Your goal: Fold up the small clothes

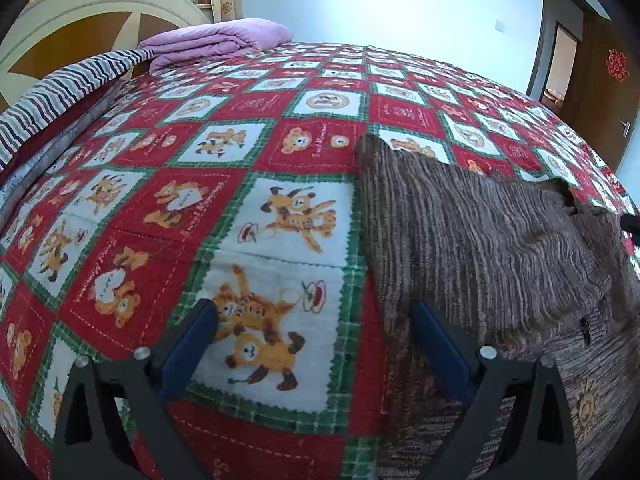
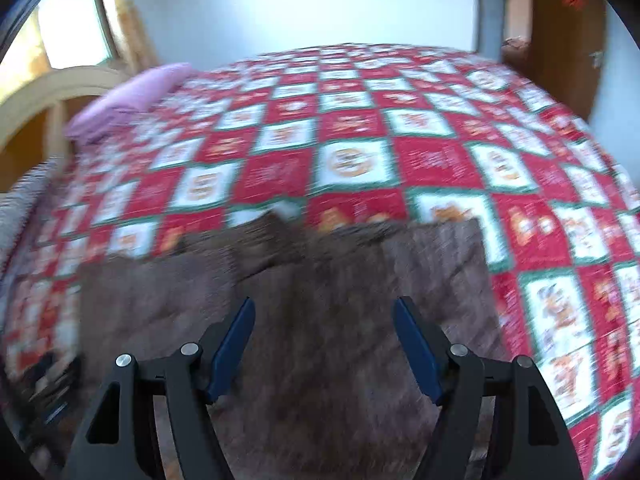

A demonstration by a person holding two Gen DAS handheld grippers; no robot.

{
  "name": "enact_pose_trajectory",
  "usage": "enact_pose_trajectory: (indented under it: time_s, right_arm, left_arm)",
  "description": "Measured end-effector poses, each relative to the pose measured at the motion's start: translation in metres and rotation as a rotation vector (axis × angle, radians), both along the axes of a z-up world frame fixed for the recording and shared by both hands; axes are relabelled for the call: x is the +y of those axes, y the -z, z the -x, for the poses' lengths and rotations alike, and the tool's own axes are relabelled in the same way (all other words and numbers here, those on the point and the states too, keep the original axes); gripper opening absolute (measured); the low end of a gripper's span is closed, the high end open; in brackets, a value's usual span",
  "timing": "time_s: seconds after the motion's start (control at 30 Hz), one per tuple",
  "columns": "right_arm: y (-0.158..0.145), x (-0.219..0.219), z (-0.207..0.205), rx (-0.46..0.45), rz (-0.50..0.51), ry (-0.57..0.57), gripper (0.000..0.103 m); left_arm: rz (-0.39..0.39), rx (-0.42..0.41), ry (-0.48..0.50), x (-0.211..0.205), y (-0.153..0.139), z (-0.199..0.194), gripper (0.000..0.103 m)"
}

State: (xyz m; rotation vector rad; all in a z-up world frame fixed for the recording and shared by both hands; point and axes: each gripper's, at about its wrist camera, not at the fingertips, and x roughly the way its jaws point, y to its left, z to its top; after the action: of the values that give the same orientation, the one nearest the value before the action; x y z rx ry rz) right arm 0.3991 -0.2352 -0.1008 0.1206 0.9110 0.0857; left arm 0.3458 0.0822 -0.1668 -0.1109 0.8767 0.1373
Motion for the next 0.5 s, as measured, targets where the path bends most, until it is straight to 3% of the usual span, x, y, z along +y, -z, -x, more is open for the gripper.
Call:
enact_pose_trajectory:
  time_s: [0.07,0.2,0.23,0.3,0.37,0.5]
  right_arm:
    - [0.006,0.012,0.011,0.032,-0.079,-0.086,0.072]
    - [0.029,0.044,0.017,0.098,-0.105,-0.193,0.053]
    - [0.033,0.049,0.017,0.099,-0.092,-0.198,0.05]
    - [0.04,0.055,0.018,0.104,-0.092,-0.199,0.028]
    - [0.043,0.057,0.021,0.105,-0.1,-0.195,0.014]
    - [0.04,0.055,0.033,0.085,-0.082,-0.202,0.005]
  left_arm:
    - [0.001,0.0,0.0,0.0,0.0,0.0,0.101]
    - [0.005,0.001,-0.001,0.001,0.0,-0.001,0.102]
    - [0.006,0.001,-0.001,0.001,0.0,-0.001,0.102]
    - [0.008,0.001,-0.001,0.001,0.0,-0.001,0.102]
    - [0.012,0.0,-0.001,0.001,0.0,-0.001,0.102]
    - [0.023,-0.003,0.0,0.003,0.0,0.0,0.102]
